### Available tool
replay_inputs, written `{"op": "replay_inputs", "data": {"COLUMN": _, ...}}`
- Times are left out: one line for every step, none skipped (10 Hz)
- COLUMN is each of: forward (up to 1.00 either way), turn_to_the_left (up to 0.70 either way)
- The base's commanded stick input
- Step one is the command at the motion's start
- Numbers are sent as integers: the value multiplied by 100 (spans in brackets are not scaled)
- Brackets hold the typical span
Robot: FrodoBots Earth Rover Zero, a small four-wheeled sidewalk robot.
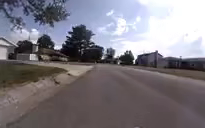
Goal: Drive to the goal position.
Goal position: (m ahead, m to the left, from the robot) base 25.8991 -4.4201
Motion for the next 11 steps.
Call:
{"op": "replay_inputs", "data": {"forward": 100, "turn_to_the_left": 0}}
{"op": "replay_inputs", "data": {"forward": 100, "turn_to_the_left": 0}}
{"op": "replay_inputs", "data": {"forward": 100, "turn_to_the_left": 0}}
{"op": "replay_inputs", "data": {"forward": 100, "turn_to_the_left": 0}}
{"op": "replay_inputs", "data": {"forward": 100, "turn_to_the_left": 0}}
{"op": "replay_inputs", "data": {"forward": 100, "turn_to_the_left": 0}}
{"op": "replay_inputs", "data": {"forward": 100, "turn_to_the_left": 0}}
{"op": "replay_inputs", "data": {"forward": 100, "turn_to_the_left": 0}}
{"op": "replay_inputs", "data": {"forward": 100, "turn_to_the_left": 0}}
{"op": "replay_inputs", "data": {"forward": 100, "turn_to_the_left": 0}}
{"op": "replay_inputs", "data": {"forward": 100, "turn_to_the_left": 0}}
